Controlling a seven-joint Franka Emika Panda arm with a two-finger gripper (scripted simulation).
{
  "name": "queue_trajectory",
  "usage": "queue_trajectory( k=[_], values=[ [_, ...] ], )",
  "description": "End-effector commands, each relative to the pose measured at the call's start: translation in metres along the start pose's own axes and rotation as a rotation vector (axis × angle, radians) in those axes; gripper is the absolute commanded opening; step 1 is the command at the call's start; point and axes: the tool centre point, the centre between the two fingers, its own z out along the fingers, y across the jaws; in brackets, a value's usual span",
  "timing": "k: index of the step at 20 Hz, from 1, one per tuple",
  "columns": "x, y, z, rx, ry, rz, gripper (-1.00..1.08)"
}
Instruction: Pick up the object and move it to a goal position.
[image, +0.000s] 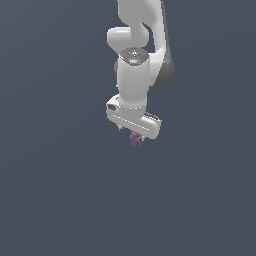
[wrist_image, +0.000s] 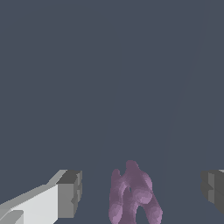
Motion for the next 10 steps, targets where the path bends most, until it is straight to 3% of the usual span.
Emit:
queue_trajectory(
  k=[1,10],
  values=[
    [-0.005,0.000,0.003,-0.002,-0.004,0.063,1.00],
    [-0.023,0.001,0.012,-0.013,-0.018,0.286,1.00]
  ],
)
